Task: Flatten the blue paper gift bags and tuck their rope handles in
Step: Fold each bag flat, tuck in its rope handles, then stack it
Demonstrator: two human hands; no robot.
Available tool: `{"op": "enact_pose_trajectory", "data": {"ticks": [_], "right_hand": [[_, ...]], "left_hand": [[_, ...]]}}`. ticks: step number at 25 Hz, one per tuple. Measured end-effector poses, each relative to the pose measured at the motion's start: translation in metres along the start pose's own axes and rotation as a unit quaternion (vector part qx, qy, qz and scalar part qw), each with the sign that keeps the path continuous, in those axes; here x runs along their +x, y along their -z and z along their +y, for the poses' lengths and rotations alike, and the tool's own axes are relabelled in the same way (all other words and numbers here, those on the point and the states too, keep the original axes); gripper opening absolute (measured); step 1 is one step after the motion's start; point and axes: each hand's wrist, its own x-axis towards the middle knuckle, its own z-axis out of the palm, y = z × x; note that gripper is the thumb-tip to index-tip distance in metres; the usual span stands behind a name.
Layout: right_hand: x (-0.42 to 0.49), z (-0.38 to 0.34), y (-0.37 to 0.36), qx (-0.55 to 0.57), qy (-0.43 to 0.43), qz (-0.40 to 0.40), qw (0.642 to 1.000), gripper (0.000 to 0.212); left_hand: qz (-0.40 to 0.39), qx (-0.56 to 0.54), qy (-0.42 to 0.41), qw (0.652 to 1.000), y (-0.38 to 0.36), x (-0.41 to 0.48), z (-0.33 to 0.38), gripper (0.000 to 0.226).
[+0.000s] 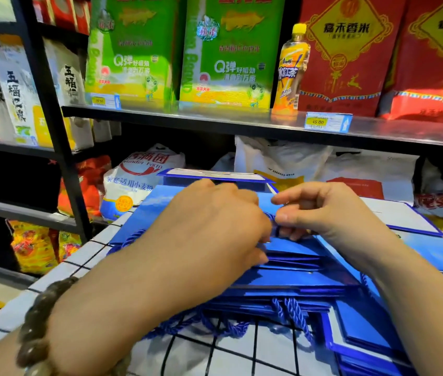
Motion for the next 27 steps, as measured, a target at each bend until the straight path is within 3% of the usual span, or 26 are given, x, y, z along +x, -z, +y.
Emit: {"op": "enact_pose_trajectory", "data": {"ticks": [4,9,16,23,27], "right_hand": [[-0.004,-0.002,-0.005,0.012,0.019,0.008,1.0,0.019],[-0.004,-0.002,-0.01,0.024,0.015,-0.014,1.0,0.021],[-0.002,0.004,-0.015,0.014,0.058,0.033,0.998,0.022],[-0.004,0.004,-0.017,0.011,0.075,0.037,0.996,0.025],[-0.003,0.007,-0.017,-0.018,0.066,-0.009,0.998,0.022]], "left_hand": [[-0.039,0.019,0.019,0.999,-0.017,-0.005,-0.008,0.035],[0.039,0.003,0.003,0.999,-0.032,-0.012,-0.012,0.035],[0.14,0.021,-0.027,0.99,-0.041,-0.016,-0.015,0.025],[0.144,0.002,-0.017,0.989,-0.04,-0.019,-0.01,0.023],[0.151,-0.016,-0.013,0.988,-0.043,-0.022,-0.009,0.023]]}}
